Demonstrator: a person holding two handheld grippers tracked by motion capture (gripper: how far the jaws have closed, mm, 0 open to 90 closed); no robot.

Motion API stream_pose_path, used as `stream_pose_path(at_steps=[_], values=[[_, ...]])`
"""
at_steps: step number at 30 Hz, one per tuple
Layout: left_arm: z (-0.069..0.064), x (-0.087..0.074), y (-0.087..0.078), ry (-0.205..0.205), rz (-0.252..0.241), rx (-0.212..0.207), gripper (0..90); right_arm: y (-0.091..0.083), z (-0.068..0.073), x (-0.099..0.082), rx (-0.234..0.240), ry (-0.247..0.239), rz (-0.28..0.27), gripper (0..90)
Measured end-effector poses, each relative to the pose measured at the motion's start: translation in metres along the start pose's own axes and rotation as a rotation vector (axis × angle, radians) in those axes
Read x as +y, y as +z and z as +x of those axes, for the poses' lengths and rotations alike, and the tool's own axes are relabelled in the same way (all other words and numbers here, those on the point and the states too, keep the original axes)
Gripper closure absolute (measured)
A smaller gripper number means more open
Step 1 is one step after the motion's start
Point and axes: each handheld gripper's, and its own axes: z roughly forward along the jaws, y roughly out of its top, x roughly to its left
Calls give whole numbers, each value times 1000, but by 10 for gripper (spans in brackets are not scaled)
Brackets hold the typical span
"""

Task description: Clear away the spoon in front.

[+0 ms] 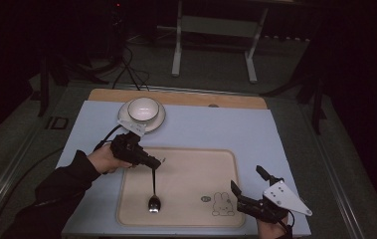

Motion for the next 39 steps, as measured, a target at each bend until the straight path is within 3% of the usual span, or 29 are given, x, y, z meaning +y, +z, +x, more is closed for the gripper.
stream_pose_path(at_steps=[7, 13, 18, 22, 29, 37, 39], values=[[10, -2, 5, -8, -5, -7, 891, 0, -1, 0, 5, 3, -1, 120], [16, -10, 8, -18, -52, 48, 810, 0, 0, 0, 5, 1, 3, 120], [24, -18, 12, -40, -73, 76, 817, 1, 0, 0, 10, 3, 4, 120], [29, -21, 15, -63, -82, 89, 808, 1, 0, 0, 13, 5, 6, 120], [35, -26, 21, -74, -85, 153, 761, 2, 0, 0, 23, 11, 10, 120], [46, -35, 32, -138, -96, 218, 747, 1, 0, 0, 26, 10, 10, 120], [49, -37, 35, -153, -107, 214, 730, 2, 0, 0, 26, 9, 13, 120]])
